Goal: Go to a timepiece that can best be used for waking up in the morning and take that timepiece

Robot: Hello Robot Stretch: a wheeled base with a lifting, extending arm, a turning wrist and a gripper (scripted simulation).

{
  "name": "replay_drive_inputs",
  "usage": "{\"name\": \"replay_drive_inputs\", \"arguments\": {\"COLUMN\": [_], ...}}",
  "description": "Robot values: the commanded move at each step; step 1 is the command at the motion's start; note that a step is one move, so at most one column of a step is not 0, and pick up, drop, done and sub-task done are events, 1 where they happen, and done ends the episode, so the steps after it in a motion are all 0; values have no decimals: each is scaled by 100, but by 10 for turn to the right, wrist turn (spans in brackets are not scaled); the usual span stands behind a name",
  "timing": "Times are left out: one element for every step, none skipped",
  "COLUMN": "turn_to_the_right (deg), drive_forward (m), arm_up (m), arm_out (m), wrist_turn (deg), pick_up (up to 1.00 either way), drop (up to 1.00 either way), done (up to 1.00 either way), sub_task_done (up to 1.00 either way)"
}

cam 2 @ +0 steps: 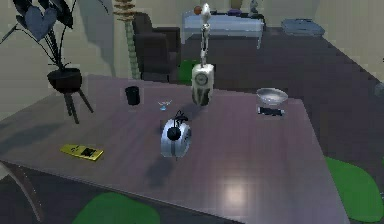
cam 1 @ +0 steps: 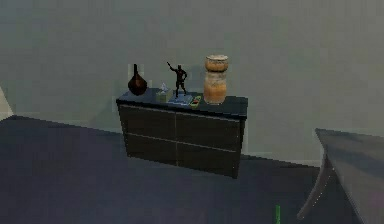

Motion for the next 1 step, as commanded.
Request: {"name": "replay_drive_inputs", "arguments": {"turn_to_the_right": [0], "drive_forward": [0], "arm_up": [50], "arm_out": [0], "wrist_turn": [0], "pick_up": [0], "drop": [0], "done": [0], "sub_task_done": [0]}}
